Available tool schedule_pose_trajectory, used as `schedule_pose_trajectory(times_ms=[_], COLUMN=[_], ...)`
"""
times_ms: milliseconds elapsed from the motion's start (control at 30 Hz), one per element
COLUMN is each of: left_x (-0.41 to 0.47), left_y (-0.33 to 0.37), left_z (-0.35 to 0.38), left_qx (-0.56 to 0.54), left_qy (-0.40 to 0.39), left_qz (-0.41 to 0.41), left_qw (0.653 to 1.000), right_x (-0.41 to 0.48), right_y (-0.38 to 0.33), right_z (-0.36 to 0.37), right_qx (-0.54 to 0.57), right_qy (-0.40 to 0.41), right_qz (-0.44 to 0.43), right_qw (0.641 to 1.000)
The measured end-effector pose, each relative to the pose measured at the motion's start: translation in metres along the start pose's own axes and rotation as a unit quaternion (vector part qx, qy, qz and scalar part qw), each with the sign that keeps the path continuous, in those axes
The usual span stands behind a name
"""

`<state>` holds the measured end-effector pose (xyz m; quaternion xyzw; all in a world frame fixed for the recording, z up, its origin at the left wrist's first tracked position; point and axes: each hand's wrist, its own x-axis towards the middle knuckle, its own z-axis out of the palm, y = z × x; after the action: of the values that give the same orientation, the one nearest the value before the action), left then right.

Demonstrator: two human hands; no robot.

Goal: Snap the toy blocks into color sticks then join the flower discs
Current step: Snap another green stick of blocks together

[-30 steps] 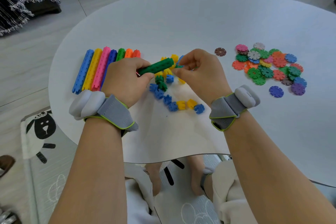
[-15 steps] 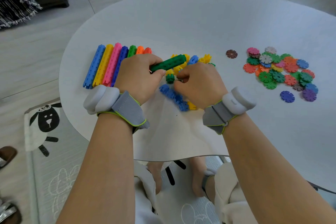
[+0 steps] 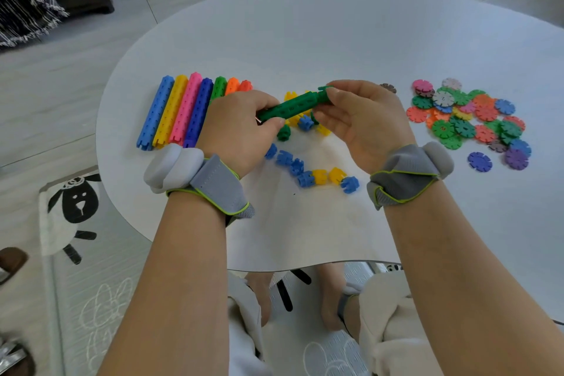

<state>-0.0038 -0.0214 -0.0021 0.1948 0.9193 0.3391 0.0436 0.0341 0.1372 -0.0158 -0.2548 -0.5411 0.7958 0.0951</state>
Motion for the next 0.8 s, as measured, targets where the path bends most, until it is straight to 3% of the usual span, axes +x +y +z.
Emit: schedule_pose_trajectory(times_ms=[800], left_x=[0.0033], left_y=[-0.008], left_z=[0.002], left_qx=[-0.032], left_qy=[0.017], left_qz=[0.032], left_qw=[0.999], right_x=[-0.002], right_y=[-0.0025], right_z=[-0.0013], right_qx=[0.039], right_qy=[-0.032], right_qz=[0.007], right_qw=[0.999])
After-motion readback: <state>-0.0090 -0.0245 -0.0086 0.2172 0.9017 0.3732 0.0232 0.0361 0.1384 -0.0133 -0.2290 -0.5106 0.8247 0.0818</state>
